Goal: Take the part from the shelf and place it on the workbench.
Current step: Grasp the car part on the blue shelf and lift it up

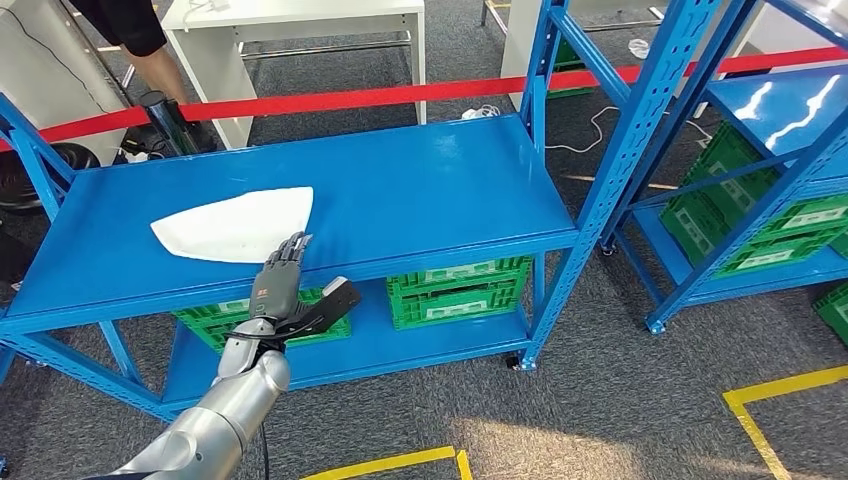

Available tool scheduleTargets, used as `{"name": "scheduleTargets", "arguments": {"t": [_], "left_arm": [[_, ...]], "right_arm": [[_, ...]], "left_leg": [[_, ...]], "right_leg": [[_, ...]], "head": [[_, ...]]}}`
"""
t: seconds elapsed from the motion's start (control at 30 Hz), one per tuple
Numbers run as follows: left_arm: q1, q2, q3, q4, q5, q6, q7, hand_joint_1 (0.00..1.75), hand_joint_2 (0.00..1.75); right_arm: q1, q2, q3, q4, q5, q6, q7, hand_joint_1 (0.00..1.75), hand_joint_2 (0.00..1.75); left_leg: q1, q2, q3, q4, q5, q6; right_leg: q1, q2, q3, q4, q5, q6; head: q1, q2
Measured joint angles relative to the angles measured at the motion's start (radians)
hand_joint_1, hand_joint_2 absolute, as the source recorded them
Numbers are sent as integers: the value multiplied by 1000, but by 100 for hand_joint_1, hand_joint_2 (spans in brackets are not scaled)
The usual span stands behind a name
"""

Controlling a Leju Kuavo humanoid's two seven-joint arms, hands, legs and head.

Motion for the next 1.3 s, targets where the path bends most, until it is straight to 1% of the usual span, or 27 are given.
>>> {"name": "scheduleTargets", "arguments": {"t": [0.1, 0.13, 0.17, 0.23, 0.27, 0.3, 0.33, 0.37, 0.4, 0.43, 0.47, 0.5, 0.63, 0.67, 0.7, 0.77, 0.8, 0.83, 0.87, 0.93, 0.97, 1.0, 1.1, 1.17, 1.2, 1.27, 1.3], "left_arm": [[-6, -2, 1, -3, -3, -7, 8, 0, 0], [-8, -3, 1, -5, -3, -13, 9, 0, 0], [-10, -5, 1, -6, -4, -18, 10, 0, 0], [-11, -6, 1, -6, -6, -25, 12, 0, 0], [-10, -7, 1, -5, -9, -27, 12, 0, 0], [-7, -7, 1, -5, -15, -25, 15, 0, 0], [-6, -7, 1, -5, -23, -22, 18, 0, 0], [-5, -8, 1, -4, -31, -19, 23, 0, 0], [-5, -9, 1, -4, -39, -15, 29, 0, 0], [-6, -9, 1, -5, -43, -14, 36, 0, 0], [-7, -10, 1, -5, -45, -14, 42, 0, 0], [-7, -11, 1, -5, -46, -14, 48, 0, 0], [-8, -12, 1, -7, -39, -21, 56, 0, 0], [-10, -12, 1, -7, -37, -22, 58, 0, 0], [-11, -12, 1, -7, -36, -23, 60, 0, 0], [-10, -11, 1, -6, -33, -27, 64, 0, 0], [-8, -10, 1, -5, -29, -29, 65, 0, 0], [-7, -9, 1, -4, -26, -31, 66, 0, 0], [-6, -8, 1, -4, -24, -32, 67, 0, 0], [-8, -7, 1, -4, -23, -31, 73, 0, 0], [-10, -7, 1, -4, -23, -30, 78, 0, 0], [-11, -7, 1, -4, -22, -27, 83, 0, 0], [-13, -5, 2, -4, -17, -21, 97, 0, 0], [-16, -5, 2, -6, -14, -20, 109, 0, 0], [-18, -5, 2, -6, -15, -20, 114, 0, 0], [-20, -4, 2, -5, -15, -20, 123, 0, 0], [-19, -4, 2, -5, -15, -20, 126, 0, 0]], "right_arm": [[-1, 2, 0, 0, -2, -1, 1, 0, 0], [-1, 2, 0, 0, -2, -1, 1, 0, 0], [-2, 2, 0, 0, -3, -1, 1, 0, 0], [-2, 2, 0, 0, -4, -1, -4, 0, 0], [-2, 2, 0, 0, -4, -1, -18, 0, 0], [-2, 2, 0, 0, -5, -1, -39, 0, 0], [-2, 2, 0, 0, -5, -1, -64, 0, 0], [-2, 1, 0, 0, -5, -1, -85, 0, 0], [-2, 1, 0, 0, -5, -1, -95, 0, 0], [-2, 1, 0, 0, -5, -1, -95, 0, 0], [-2, 1, 0, 0, -4, -1, -92, 0, 0], [-2, 1, 0, 0, -4, -1, -89, 0, 0], [-2, 1, 0, 0, -2, -3, -47, 0, 0], [-2, 1, 0, 0, -2, -4, -28, 0, 0], [-3, 1, 0, 0, -2, -4, -10, 0, 0], [-3, 2, 0, 0, -1, -4, 11, 0, 0], [-2, 2, 0, 0, -1, -4, 15, 0, 0], [-2, 2, 0, 0, -1, -4, 16, 0, 0], [-2, 2, 0, 0, -1, -4, 17, 0, 0], [-2, 2, 0, 0, -1, -4, 18, 0, 0], [-3, 2, 0, 0, -1, -4, 17, 0, 0], [-3, 2, 0, 0, -1, -5, 17, 0, 0], [-4, 2, 0, 0, -1, -6, 17, 0, 0], [-4, 2, 0, 0, -1, -8, 17, 0, 0], [-4, 2, 0, 0, -1, -9, 17, 0, 0], [-4, 2, 0, 0, -2, -10, 7, 0, 0], [-4, 2, 0, 0, -3, -10, -10, 0, 0]], "left_leg": [[-1, 1, 11, -25, 19, 16], [1, 2, 18, -37, 27, 21], [3, 3, 24, -48, 35, 26], [4, 6, 26, -51, 39, 33], [2, 6, 24, -49, 37, 35], [2, 7, 24, -46, 34, 35], [2, 7, 24, -41, 30, 34], [3, 5, 25, -35, 24, 31], [4, 4, 25, -27, 16, 26], [3, 3, 22, -16, 7, 19], [1, 2, 17, -7, -1, 12], [-1, 1, 12, -1, -6, 5], [2, 3, 8, 12, -23, -14], [2, 3, -7, 45, -41, -17], [2, 4, -35, 99, -65, -20], [2, 4, -115, 235, -112, -22], [2, 4, -146, 279, -116, -22], [2, 4, -161, 288, -100, -20], [2, 4, -156, 256, -64, -17], [1, 3, -111, 128, 18, -9], [-1, 2, -90, 72, 42, -5], [-4, 2, -78, 38, 52, -2], [-7, -1, -76, 22, 57, 15], [-4, -1, -75, 14, 64, 30], [-3, -1, -74, 11, 67, 35], [-7, 1, -75, 12, 66, 41], [-9, 1, -75, 14, 66, 42]], "right_leg": [[1, -2, 7, -15, 9, 11], [2, -5, 2, -4, 1, 12], [5, -7, -14, 29, -17, 11], [9, -9, -75, 154, -73, 7], [12, -8, -107, 216, -93, 7], [13, -8, -126, 252, -96, 7], [14, -9, -127, 249, -81, 7], [14, -9, -108, 207, -50, 6], [14, -11, -78, 141, -19, 5], [16, -13, -48, 82, -1, 2], [17, -13, -29, 43, 6, -3], [20, -13, -21, 27, -1, -10], [20, -9, -18, 26, -14, -38], [18, -10, -14, 24, -15, -43], [18, -10, -11, 22, -17, -47], [19, -11, -7, 21, -20, -51], [19, -10, -5, 22, -22, -53], [20, -9, -3, 22, -23, -53], [20, -8, 0, 22, -24, -52], [21, -7, 6, 22, -27, -47], [22, -6, 6, 22, -27, -42], [23, -6, 6, 21, -26, -35], [23, -7, 4, 12, -19, -13], [23, -8, -9, 41, -41, -5], [23, -9, -30, 86, -68, -4], [27, -9, -89, 217, -127, -3], [28, -9, -112, 268, -142, -3]], "head": [[0, 0], [2, 0], [3, 0], [5, 0], [5, 0], [5, 0], [5, 0], [5, 0], [5, 0], [6, 0], [6, 0], [7, 0], [4, 0], [3, 0], [2, 0], [1, 0], [1, 0], [1, 0], [1, 0], [1, 0], [1, 0], [2, 0], [2, 0], [3, 0], [3, 0], [3, 0], [3, 0]]}}
